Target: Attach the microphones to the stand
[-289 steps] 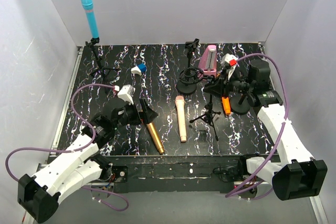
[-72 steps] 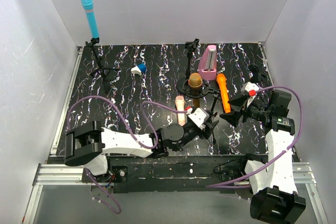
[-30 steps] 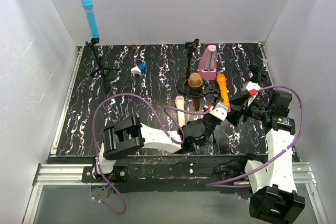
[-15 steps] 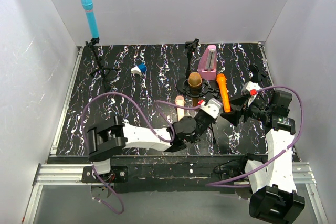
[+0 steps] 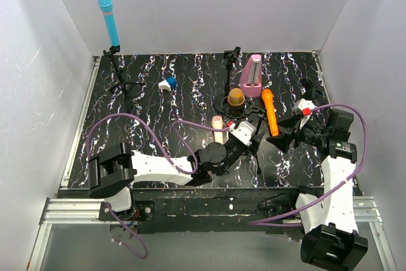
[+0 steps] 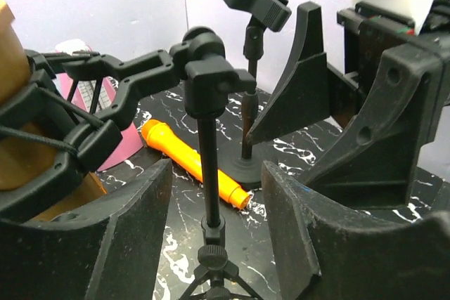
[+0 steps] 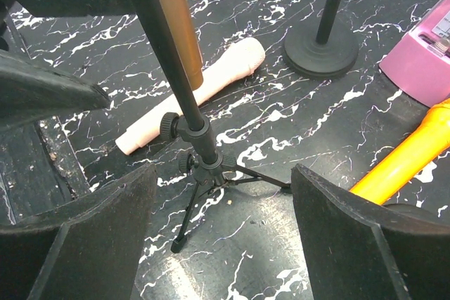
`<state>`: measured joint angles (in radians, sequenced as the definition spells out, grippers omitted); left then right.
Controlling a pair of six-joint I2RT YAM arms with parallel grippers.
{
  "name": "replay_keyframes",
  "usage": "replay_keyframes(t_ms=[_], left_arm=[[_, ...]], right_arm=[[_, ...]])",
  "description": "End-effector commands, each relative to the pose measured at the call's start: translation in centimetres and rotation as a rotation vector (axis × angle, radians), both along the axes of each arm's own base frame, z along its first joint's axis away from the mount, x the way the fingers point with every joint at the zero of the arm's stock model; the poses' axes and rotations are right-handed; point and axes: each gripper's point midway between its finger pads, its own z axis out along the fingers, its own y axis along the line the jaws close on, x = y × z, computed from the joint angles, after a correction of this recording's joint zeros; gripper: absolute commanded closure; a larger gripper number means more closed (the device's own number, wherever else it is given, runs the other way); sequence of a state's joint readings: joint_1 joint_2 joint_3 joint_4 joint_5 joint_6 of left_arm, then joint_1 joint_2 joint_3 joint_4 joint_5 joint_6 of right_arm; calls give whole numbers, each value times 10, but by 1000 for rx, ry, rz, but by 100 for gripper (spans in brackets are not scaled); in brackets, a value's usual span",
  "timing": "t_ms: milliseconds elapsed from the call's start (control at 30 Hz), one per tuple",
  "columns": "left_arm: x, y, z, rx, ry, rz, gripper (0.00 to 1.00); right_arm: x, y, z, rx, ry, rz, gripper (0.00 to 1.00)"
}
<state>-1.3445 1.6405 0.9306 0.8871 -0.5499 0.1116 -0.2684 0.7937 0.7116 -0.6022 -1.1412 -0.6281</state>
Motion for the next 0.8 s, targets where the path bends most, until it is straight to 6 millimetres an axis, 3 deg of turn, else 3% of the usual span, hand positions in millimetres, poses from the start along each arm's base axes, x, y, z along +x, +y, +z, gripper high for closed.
replay_keyframes(t_ms=[0, 233, 433, 700, 767], left_arm=[[4, 3, -4, 2, 3, 20, 46], [27, -4, -9, -9, -16, 108, 43], [43, -18, -8, -9, -45, 155, 50], [52, -28, -2, -19, -69, 183, 75], [51, -32, 1, -14, -78, 165, 91]], right_arm=[[-2, 2, 10, 12, -32, 19, 16], [-3, 3, 10, 17, -32, 24, 16], [-3, 2, 10, 16, -32, 21, 16], [-3, 2, 9, 18, -27, 23, 16], [-3, 2, 9, 18, -27, 23, 16]])
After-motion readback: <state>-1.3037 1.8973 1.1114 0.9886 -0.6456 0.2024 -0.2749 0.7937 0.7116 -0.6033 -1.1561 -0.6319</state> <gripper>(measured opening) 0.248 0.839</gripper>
